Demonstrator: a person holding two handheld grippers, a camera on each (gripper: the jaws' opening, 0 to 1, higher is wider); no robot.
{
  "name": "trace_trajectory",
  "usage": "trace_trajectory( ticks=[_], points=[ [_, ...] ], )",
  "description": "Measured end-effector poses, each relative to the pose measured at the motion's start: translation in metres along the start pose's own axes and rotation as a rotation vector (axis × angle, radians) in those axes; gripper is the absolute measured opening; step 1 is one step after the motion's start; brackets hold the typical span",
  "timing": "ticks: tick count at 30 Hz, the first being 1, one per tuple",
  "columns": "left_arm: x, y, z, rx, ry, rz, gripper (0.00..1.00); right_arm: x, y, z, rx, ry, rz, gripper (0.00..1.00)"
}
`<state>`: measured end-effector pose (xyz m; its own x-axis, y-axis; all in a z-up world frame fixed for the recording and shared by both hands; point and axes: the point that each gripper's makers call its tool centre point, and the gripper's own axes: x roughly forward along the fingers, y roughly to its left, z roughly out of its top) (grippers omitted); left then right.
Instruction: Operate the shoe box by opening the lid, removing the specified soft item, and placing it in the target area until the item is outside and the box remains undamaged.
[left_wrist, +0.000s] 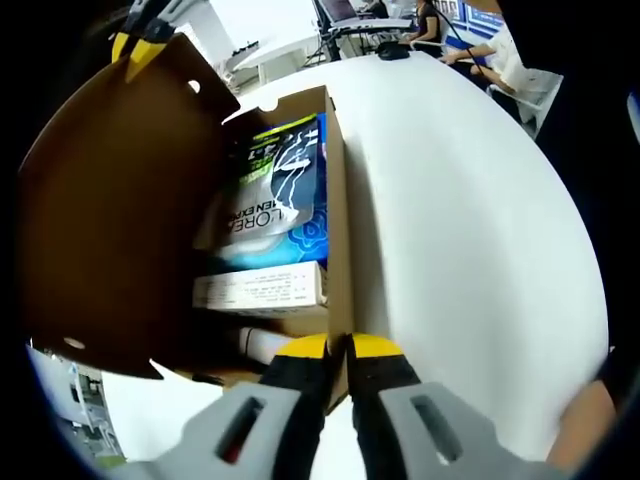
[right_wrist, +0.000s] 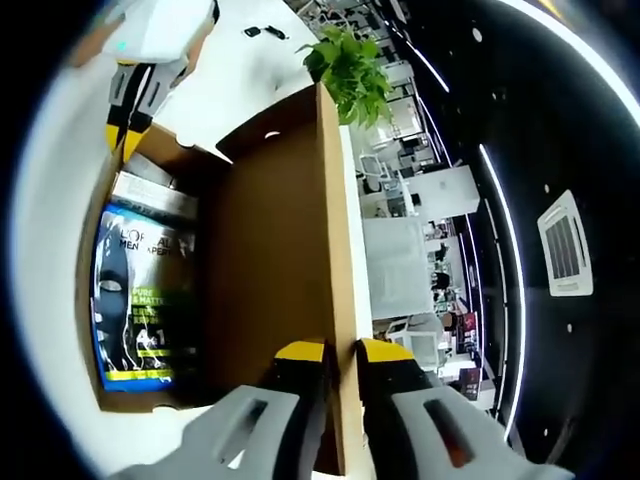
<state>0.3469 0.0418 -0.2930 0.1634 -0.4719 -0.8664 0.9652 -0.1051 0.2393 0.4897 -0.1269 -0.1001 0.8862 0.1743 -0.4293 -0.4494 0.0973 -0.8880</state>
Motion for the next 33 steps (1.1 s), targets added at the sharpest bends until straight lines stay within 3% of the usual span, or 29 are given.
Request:
trace_trajectory(
  ticks=[19,33],
  points=[
    [0.001,0.002,0.0,0.0,-0.009,-0.007,0.06,0.016,-0.009,-0.005,-0.041,0.037,-0.006,0.06],
    [0.005,0.002,-0.001,0.0,-0.004,-0.02,0.06,0.034,-0.015,-0.008,-0.045,0.048,0.075,0.05]
  ],
)
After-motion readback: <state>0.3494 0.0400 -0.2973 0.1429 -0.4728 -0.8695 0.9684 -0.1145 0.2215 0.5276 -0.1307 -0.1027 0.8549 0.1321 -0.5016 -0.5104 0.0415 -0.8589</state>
